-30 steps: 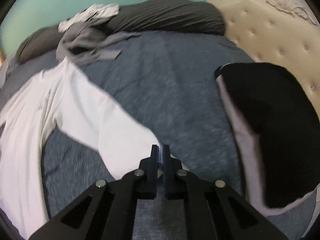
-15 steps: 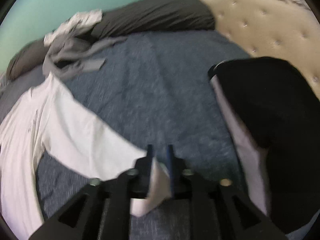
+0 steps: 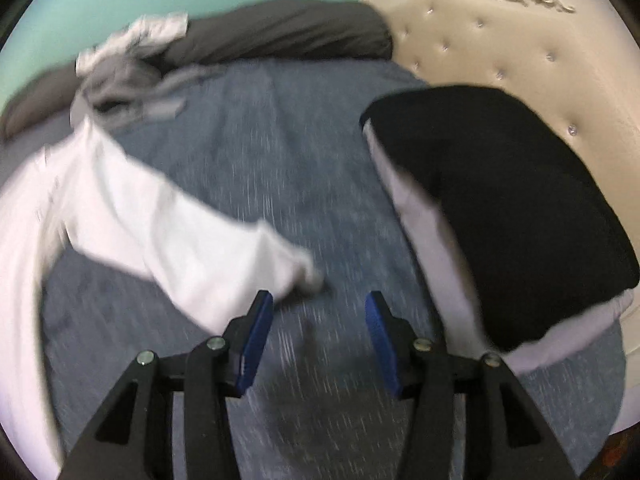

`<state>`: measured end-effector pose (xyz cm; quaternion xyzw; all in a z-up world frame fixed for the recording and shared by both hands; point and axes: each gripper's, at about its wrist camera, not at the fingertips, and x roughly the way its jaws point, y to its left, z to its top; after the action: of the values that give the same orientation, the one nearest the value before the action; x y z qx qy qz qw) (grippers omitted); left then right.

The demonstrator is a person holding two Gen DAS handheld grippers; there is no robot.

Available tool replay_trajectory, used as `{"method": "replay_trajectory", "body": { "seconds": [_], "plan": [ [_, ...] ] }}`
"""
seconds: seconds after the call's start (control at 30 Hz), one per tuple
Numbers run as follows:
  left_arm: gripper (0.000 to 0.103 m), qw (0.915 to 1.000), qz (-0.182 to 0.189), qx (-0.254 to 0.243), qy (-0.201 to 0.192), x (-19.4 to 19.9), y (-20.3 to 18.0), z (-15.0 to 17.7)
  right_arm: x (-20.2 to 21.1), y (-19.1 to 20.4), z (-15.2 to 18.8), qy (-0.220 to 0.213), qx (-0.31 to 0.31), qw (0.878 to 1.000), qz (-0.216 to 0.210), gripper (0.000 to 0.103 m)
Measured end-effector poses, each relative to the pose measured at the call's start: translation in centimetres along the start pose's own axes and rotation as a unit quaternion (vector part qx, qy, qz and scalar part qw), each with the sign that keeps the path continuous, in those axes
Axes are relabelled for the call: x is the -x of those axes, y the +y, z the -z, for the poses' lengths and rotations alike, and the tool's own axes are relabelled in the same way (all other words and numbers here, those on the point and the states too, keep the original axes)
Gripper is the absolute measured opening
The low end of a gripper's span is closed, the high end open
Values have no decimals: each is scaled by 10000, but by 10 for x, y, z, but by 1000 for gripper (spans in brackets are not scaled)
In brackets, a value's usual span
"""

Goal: Fold clothes

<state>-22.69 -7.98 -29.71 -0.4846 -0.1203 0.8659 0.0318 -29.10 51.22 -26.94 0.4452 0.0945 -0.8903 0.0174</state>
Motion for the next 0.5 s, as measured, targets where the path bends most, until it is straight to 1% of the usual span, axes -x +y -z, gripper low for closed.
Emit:
{"method": "replay_trajectory", "body": {
  "seconds": [0.1, 0.23, 0.3, 0.37, 0.43, 0.5],
  "plan": [
    [35, 10000, 2, 6, -23, 2, -1, -1, -17, 4, 0, 270, 48, 9995, 136, 49],
    [37, 10000, 25, 34, -29, 4, 0, -2, -33, 9, -17, 259, -72, 9996, 38, 49],
    [41, 10000, 26, 40, -22, 3, 0, -2, -42, 10, -22, 296, -61, 9995, 60, 56],
    [41, 10000, 34, 50, -11, 2, 1, -1, -52, 12, -25, 340, -35, 9993, 122, 56],
    [41, 10000, 44, 49, 10, 1, 1, 0, -60, 10, -30, 349, -83, 9993, 44, 56],
    [41, 10000, 54, 36, 41, -2, 1, 1, -64, 7, -33, 338, -189, 9992, -135, 56]
  ]
}}
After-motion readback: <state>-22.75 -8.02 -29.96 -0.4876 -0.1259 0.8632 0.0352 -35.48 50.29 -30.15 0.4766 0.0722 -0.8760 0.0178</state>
